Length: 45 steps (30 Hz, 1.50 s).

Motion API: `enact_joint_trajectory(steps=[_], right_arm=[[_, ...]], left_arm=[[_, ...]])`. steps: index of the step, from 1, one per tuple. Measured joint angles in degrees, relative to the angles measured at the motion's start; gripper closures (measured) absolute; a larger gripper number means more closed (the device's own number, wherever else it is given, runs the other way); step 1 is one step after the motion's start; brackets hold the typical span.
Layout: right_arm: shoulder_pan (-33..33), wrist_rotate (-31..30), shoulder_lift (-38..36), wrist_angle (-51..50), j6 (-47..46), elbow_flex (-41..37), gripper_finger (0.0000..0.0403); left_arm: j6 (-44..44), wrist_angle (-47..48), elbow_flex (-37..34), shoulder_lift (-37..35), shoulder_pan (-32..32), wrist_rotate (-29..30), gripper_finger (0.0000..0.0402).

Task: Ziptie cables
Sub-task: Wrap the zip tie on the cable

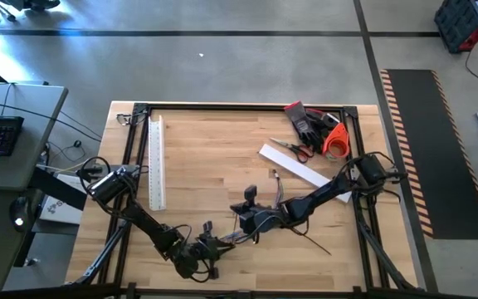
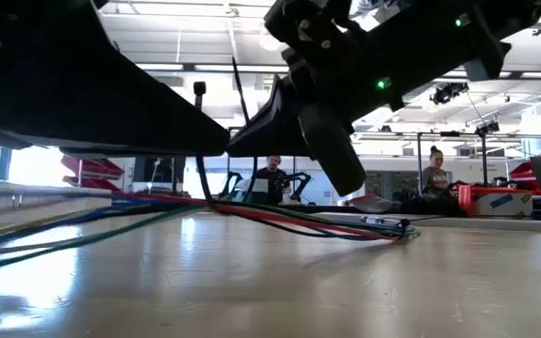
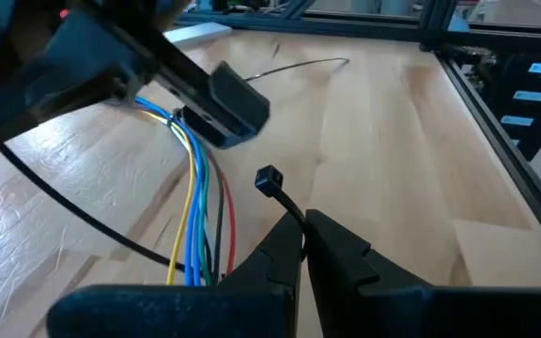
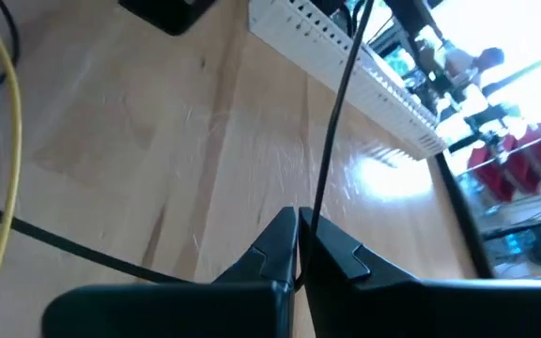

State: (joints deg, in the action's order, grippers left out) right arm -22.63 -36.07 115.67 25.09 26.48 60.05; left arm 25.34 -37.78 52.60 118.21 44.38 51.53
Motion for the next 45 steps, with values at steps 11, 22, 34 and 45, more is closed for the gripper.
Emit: enact_joint_trajectory(steps=[11,22,34,45], right_arm=[[-4.5,-9.7,6.3,3.6,17.0,2.2,0.0403],[-6.1,-10.6,8.9,6.3,27.7,4.7,0.0403],[-6.8,-9.4,8.9,5.1,30.0,4.7,0.0403],[-7.9,-9.3,8.9,5.1,31.2,4.7,0.0403]], left_arm=[[-2.9,-3.4,0.0,0.0,-0.9,-2.8,0.0402],[-3.0,-3.3,0.0,0.0,-0.9,-3.4,0.0402],[-3.1,-3.2,0.0,0.0,-0.9,-3.4,0.0402],[-3.1,-3.2,0.0,0.0,-0.9,-3.4,0.0401]])
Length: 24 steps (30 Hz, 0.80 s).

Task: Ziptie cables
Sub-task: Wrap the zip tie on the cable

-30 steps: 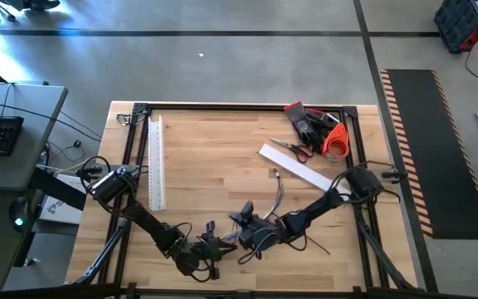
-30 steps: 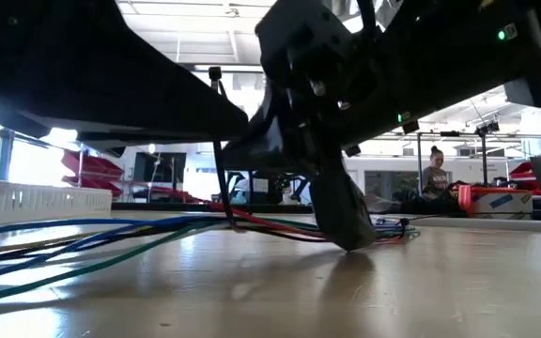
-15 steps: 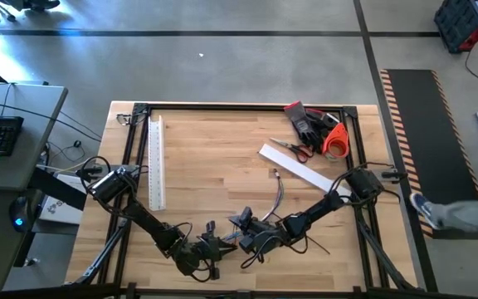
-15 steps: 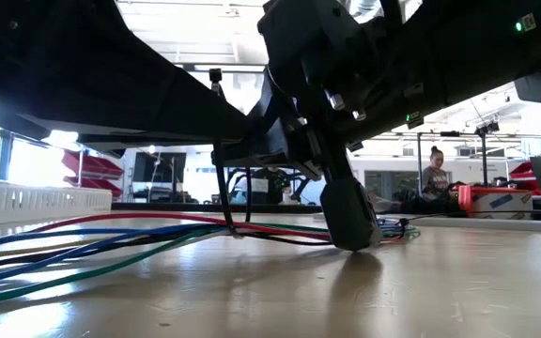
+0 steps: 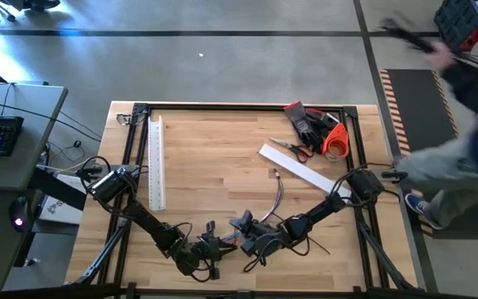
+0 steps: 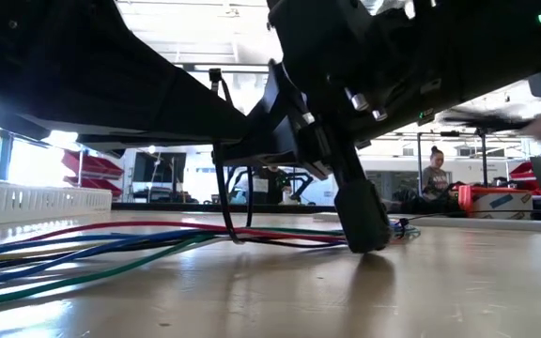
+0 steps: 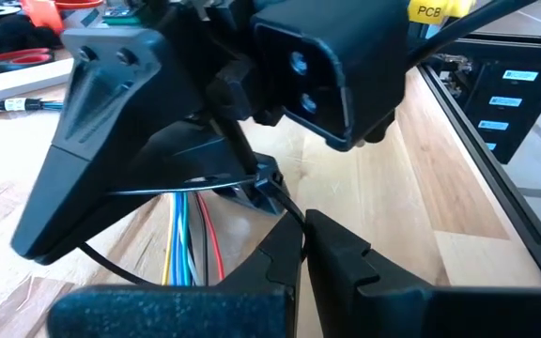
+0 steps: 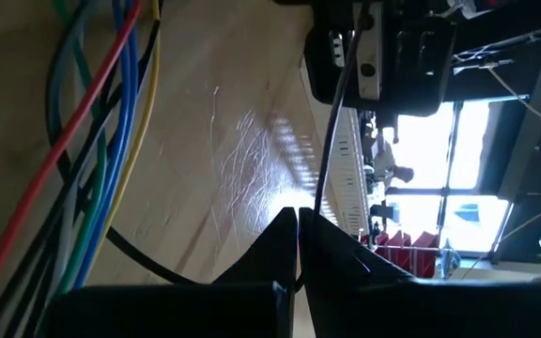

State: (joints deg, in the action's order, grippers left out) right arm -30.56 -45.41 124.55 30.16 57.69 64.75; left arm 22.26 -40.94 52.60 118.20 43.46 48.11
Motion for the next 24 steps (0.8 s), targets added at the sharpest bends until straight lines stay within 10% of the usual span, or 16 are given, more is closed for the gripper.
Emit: enact_joint_trajectory(steps=[24], right_arm=[[-0.4,-0.7,0.1,1.0,-2.1,-0.1,0.0403]], left_arm=[[0.2,0.0,0.0,0.0,-1.1,-2.8,0.0402]])
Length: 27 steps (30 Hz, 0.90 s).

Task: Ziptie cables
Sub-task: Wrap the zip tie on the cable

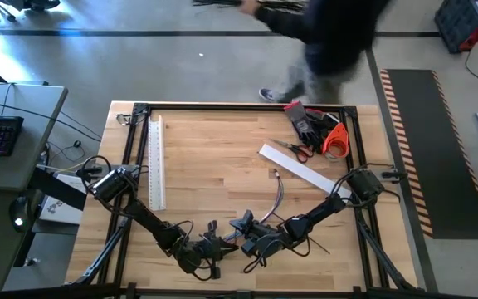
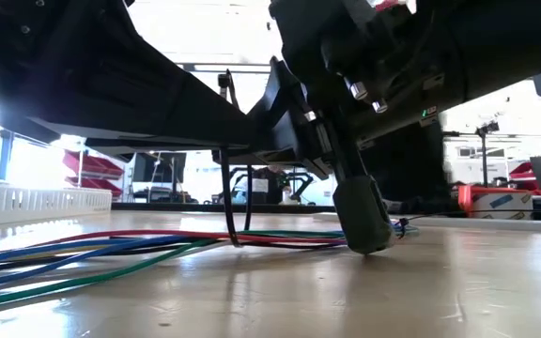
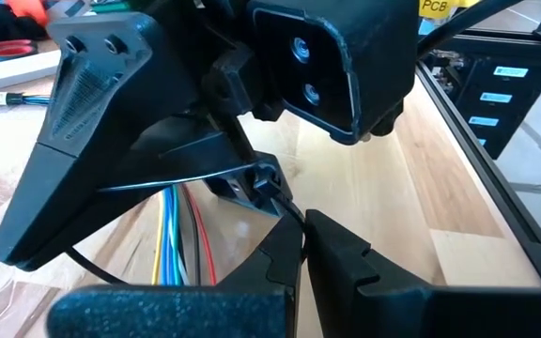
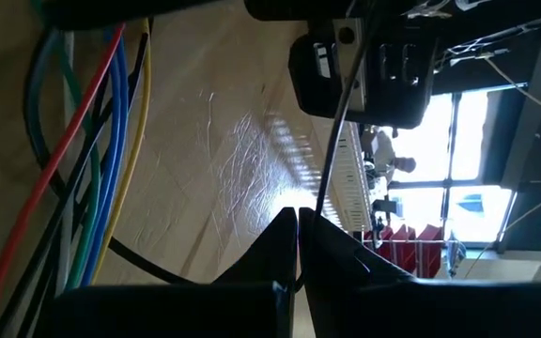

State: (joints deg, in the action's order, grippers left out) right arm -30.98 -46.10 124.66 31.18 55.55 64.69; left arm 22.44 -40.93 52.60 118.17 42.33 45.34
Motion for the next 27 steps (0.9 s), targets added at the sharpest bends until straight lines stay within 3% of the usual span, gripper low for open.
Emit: enact_joint_trajectory(steps=[18,27], right_arm=[[-0.7,-0.5,0.1,0.1,-0.2,0.8,0.0403],[0.0,-3.1,0.0,-3.6,-5.6,1.0,0.0403]], left_arm=[[0.9,0.0,0.0,0.0,-0.3,0.2,0.0402],[-0.1,0.0,0.0,0.0,-0.2,0.2,0.0402]])
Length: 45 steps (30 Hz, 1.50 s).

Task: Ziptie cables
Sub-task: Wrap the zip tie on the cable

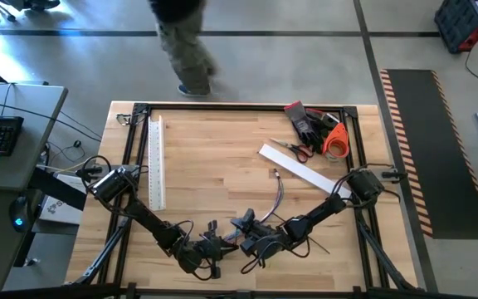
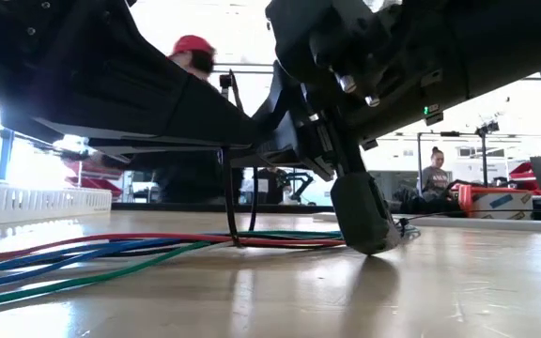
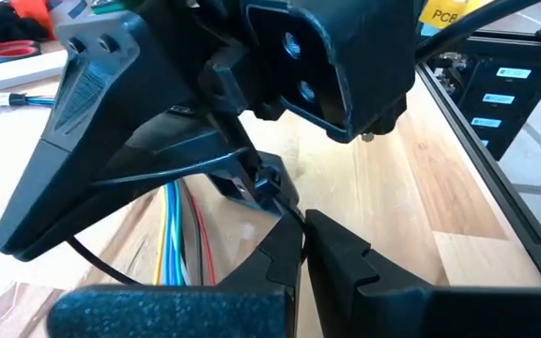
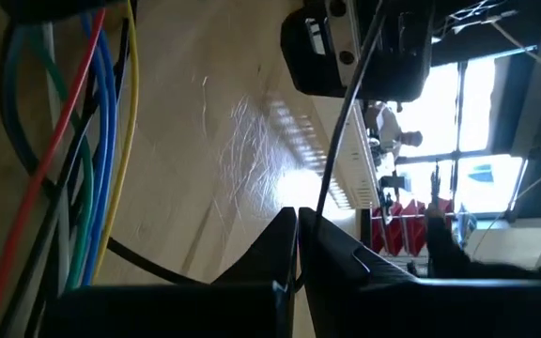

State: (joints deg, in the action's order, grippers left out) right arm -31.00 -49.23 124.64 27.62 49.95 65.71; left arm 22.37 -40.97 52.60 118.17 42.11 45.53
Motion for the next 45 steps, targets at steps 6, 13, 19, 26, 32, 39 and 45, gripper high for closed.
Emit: enact_joint_trajectory(steps=[6,13,19,26,32,39,45], right_arm=[[0.0,-0.3,0.0,-0.2,0.2,0.0,0.0403],[0.0,-0.4,0.0,-0.4,0.0,0.0,0.0403],[0.0,-0.4,0.0,-0.3,0.9,0.0,0.0403],[-0.1,-0.8,0.0,0.0,2.7,0.0,0.0403],[-0.1,-1.0,0.0,0.4,1.7,-0.1,0.0403],[-0.1,-1.6,0.0,-0.1,1.1,-0.1,0.0403],[-0.1,-1.7,0.0,-0.4,1.3,-0.1,0.0403]], left_arm=[[-1.2,-1.2,0.0,0.0,0.0,0.0,0.0402],[-3.4,-3.5,0.0,0.0,-0.1,0.1,0.0402],[-3.1,-3.5,0.0,0.0,-0.2,0.1,0.0402],[-2.5,-3.5,0.0,0.0,-1.0,-0.5,0.0402],[-2.0,-3.4,0.0,0.0,-1.6,-3.0,0.0402],[-2.5,-3.4,0.0,0.0,-0.9,-2.8,0.0402],[-3.0,-3.4,0.0,0.0,-0.3,-2.4,0.0402]])
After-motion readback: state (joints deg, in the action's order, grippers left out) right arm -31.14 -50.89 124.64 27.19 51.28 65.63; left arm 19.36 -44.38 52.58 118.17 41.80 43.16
